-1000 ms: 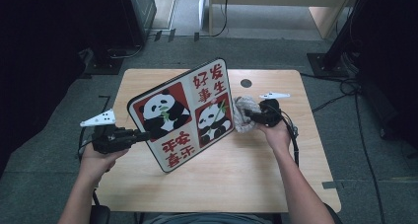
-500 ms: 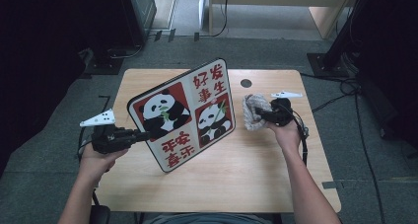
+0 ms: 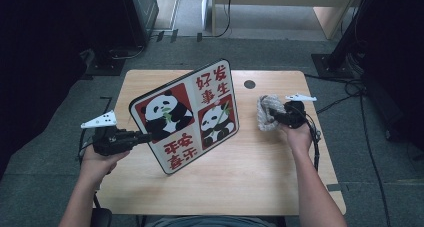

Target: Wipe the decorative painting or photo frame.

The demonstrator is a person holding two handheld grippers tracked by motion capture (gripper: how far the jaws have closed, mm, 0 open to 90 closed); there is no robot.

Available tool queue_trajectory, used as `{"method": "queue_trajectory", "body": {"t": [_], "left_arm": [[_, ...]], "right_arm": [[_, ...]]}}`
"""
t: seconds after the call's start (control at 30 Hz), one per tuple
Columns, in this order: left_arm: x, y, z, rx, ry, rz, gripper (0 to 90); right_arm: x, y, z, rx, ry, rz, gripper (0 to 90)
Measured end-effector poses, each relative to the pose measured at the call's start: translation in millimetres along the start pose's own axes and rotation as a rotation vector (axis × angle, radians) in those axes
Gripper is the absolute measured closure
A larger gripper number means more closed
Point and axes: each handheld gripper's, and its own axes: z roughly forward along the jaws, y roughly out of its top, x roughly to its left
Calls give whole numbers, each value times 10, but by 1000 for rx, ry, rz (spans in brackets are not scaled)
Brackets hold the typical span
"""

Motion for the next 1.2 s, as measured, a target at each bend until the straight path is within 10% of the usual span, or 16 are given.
{"method": "queue_trajectory", "body": {"t": [0.6,1.2], "left_arm": [[9,-10,9,4,-1,0,774],[10,-20,16,14,19,-8,711]], "right_arm": [[-170,-163,193,34,-31,14,599],[-182,-33,66,30,-34,92,301]]}}
